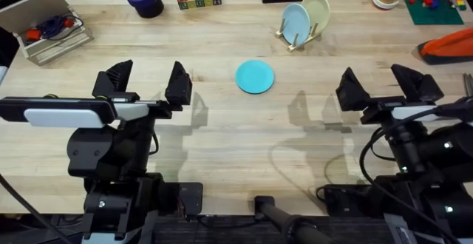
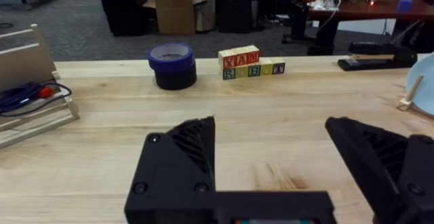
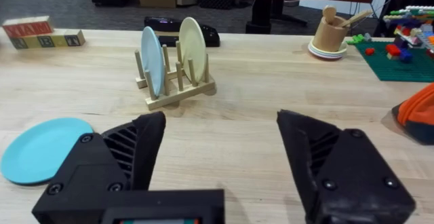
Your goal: Pick up the plates from the table one by one and place each into a slot on the dish rack.
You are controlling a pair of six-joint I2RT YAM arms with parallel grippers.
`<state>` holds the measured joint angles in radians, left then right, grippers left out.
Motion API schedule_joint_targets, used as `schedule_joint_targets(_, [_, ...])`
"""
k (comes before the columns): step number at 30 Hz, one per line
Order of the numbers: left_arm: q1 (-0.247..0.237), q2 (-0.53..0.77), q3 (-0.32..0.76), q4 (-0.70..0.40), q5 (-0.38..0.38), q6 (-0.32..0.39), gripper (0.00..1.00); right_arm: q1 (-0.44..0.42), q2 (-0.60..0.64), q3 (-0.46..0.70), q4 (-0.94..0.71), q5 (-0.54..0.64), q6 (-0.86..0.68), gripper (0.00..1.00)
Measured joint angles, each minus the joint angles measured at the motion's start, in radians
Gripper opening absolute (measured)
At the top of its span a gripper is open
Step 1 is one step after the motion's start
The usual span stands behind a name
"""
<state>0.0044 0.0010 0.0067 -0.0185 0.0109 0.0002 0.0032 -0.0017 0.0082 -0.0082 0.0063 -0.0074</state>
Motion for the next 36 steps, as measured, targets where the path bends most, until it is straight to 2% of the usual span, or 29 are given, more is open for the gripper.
schedule_joint_targets(23, [0.000, 0.000, 0.003, 0.000, -0.011, 0.006, 0.993, -0.001, 0.004, 0.026, -0.054, 0.007, 0.000, 0.994])
schedule_joint_targets(26, [0.000, 0.008, 0.029, -0.003, -0.036, 0.002, 0.993, -0.003, 0.037, 0.084, -0.109, 0.023, 0.012, 0.994])
schedule_joint_targets(29, [0.000, 0.067, 0.102, -0.002, -0.051, -0.011, 0.993, -0.009, 0.106, 0.168, -0.118, 0.032, 0.034, 0.993])
schedule_joint_targets(36, [0.000, 0.382, 0.372, -0.014, -0.055, -0.032, 0.993, -0.021, 0.397, 0.453, -0.170, 0.034, 0.056, 0.993])
